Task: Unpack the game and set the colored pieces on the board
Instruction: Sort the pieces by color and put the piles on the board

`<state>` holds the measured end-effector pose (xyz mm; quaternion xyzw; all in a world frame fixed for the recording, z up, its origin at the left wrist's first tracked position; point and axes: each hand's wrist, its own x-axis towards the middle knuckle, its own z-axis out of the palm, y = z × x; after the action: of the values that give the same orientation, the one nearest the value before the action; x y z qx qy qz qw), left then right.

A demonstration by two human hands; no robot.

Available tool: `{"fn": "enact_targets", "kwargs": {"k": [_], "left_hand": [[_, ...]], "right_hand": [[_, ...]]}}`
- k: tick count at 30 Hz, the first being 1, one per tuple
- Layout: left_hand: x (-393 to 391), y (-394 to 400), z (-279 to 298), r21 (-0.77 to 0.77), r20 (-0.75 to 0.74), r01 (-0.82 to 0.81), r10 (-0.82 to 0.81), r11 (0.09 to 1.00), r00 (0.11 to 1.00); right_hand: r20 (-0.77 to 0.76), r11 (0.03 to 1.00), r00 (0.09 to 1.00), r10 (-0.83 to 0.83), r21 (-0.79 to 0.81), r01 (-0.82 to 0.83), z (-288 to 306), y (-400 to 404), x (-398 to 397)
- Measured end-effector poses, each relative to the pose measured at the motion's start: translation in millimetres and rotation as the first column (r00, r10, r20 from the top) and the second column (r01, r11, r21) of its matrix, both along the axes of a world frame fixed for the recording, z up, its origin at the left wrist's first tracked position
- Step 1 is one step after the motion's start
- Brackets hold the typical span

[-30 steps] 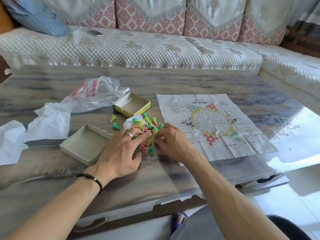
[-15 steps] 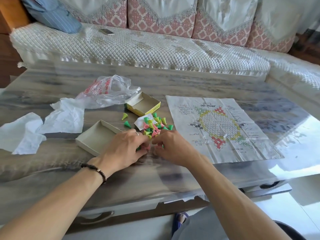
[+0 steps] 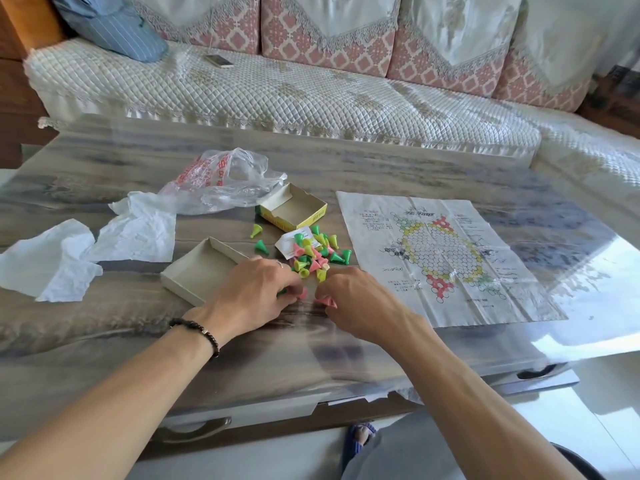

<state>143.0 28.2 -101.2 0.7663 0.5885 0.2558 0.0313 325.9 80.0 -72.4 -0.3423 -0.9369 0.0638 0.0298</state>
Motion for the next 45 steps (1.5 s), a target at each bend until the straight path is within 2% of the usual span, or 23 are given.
{"fn": "enact_targets", "kwargs": {"k": [7,10,13,19,22,27,32,38,45], "left_hand": [[-1,1,-8,0.108,-0.059,0.014,-0.008,0.994,0.998],[3,-2,-13,0.159,-0.054,0.026,-0.017,0.987,0.998],[1,-12,-12,0.139,-0.003,0.041,-0.041,0.989,0.999],[-22,-50,-10,0.051,0.088,-0.009,0.005,0.999,0.996],[-33,-71,-7,0.043,0.101,-0.05,0.045,0.998,0.994],[-65,-109,-6,-0.003,0.079,-0.121,0.12,0.993,0.99],[-102,-139,-1,-0.097,0.067,-0.259,0.266,0.961,0.962],[-122,-143,-1,-0.164,0.108,-0.376,0.396,0.912,0.912],[-115,-138,1,-0.15,0.082,-0.395,0.41,0.906,0.909]], "right_hand": [[-0.06,0.994,0.997,-0.056,0.091,0.062,-13,-4,9],[-0.179,0.994,0.978,-0.105,-0.002,0.106,-14,-7,10],[-0.305,0.981,0.935,-0.178,-0.126,0.146,-14,-12,7],[-0.338,0.964,0.904,-0.26,-0.15,0.222,-18,-22,-9],[-0.335,0.963,0.913,-0.231,-0.21,0.167,-15,-37,-26],[-0.405,0.962,0.913,-0.043,-0.263,-0.071,-19,-73,-73],[-0.463,0.951,0.886,0.013,-0.269,-0.155,-27,-92,-121],[-0.504,0.945,0.864,-0.017,-0.289,-0.15,-30,-94,-155],[-0.507,0.946,0.861,-0.042,-0.297,-0.129,-36,-81,-138]]}}
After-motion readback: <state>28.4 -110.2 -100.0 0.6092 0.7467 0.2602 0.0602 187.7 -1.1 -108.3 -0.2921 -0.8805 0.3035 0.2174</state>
